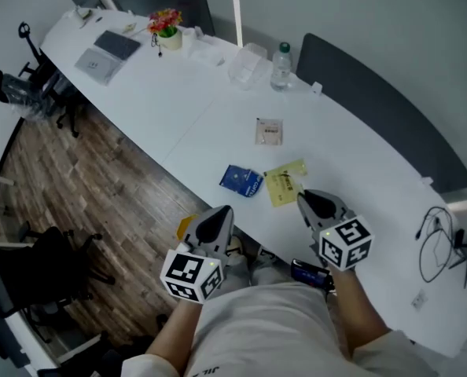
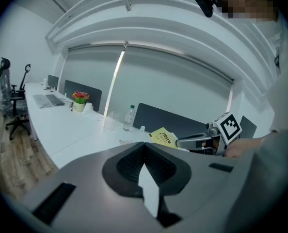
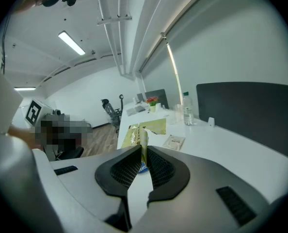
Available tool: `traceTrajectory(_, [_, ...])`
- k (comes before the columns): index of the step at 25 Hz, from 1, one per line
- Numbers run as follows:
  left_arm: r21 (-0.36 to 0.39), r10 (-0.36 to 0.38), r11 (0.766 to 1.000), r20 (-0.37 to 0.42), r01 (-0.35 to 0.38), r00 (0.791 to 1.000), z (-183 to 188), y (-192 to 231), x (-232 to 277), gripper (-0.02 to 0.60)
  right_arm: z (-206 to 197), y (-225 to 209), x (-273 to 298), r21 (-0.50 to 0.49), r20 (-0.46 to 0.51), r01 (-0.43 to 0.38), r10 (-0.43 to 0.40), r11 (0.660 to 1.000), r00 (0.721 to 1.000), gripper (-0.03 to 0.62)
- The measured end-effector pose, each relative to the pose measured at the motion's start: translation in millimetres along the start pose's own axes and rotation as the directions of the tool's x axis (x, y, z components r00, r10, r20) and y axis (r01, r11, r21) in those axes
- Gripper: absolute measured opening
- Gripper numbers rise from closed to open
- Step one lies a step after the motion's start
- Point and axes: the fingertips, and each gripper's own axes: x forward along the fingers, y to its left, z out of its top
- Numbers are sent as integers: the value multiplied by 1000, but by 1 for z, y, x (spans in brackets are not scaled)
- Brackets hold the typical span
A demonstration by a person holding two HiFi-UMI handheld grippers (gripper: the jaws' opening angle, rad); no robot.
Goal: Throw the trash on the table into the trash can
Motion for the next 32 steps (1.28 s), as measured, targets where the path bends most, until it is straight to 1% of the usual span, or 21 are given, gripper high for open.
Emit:
traceTrajectory(3, [-33,89,995,12,-89,996,-6,21,-24,2,-3,25,26,-24,-38,-91,90,996,995,58])
traceTrajectory(6, [-66,181,982,18,-179,983,-14,45,-53,3,-4,56,53,-51,-66,-181,177,982,982,58])
traceTrajectory(8, [-91,246,966,27,-242,969,-19,62,-75,2,-4,79,70,-69,-86,-241,235,968,968,58])
traceTrajectory(11, [-131,338,935,46,-330,940,-24,85,-111,2,-3,116,92,-101,-116,-328,317,939,941,58])
traceTrajectory(14, [-168,404,905,57,-390,913,-32,104,-143,2,-4,152,109,-129,-148,-397,378,909,914,58])
traceTrajectory(18, [-201,458,877,73,-437,886,-38,124,-175,3,-1,190,129,-161,-177,-455,428,876,887,58])
traceTrajectory(22, [-222,488,859,86,-461,868,-40,145,-201,3,0,219,149,-183,-204,-484,449,856,870,58])
traceTrajectory(28, [-241,516,843,103,-482,851,-43,180,-240,3,7,256,178,-214,-218,-502,459,838,861,58])
traceTrajectory(32, [-243,523,838,107,-488,845,-46,201,-259,3,9,276,196,-235,-217,-504,460,831,861,58])
